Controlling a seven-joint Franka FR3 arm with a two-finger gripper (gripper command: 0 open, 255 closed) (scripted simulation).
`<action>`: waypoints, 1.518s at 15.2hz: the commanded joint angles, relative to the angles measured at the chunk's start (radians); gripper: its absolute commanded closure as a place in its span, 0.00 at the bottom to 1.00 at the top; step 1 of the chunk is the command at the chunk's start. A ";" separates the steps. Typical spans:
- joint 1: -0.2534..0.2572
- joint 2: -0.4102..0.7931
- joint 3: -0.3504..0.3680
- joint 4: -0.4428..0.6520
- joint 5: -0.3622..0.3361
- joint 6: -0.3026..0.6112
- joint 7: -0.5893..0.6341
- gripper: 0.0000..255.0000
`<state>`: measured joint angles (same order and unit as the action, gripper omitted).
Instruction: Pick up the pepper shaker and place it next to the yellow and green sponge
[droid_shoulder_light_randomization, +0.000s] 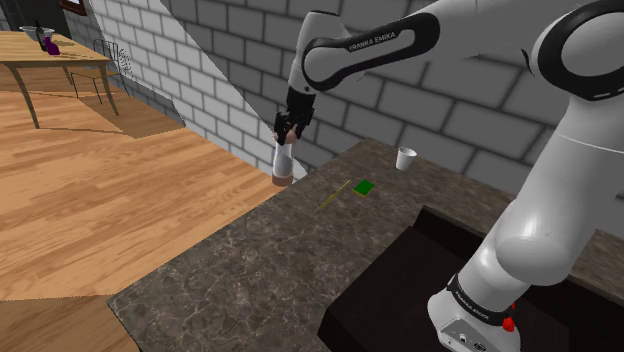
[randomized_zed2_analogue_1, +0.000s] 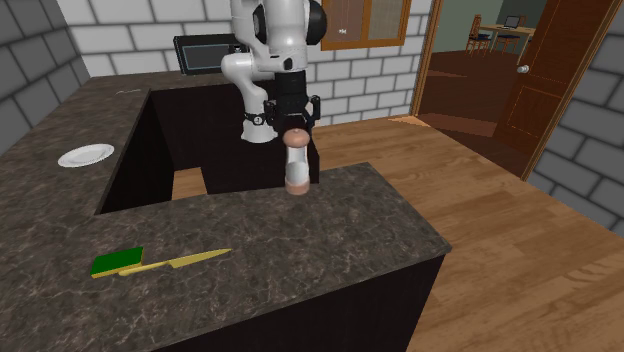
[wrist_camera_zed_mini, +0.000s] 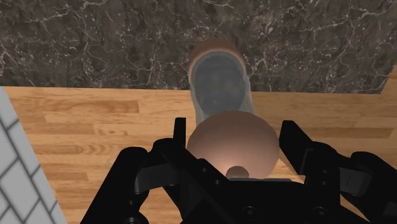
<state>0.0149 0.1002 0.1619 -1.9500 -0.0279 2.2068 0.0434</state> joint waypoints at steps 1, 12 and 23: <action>-0.027 -0.014 -0.019 -0.020 0.014 0.007 -0.054 1.00; -0.165 -0.058 -0.135 -0.071 0.077 0.010 -0.341 1.00; -0.302 0.009 -0.249 0.019 0.133 -0.031 -0.619 1.00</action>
<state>-0.2763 0.1055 -0.0792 -1.9364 0.1008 2.1792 -0.5521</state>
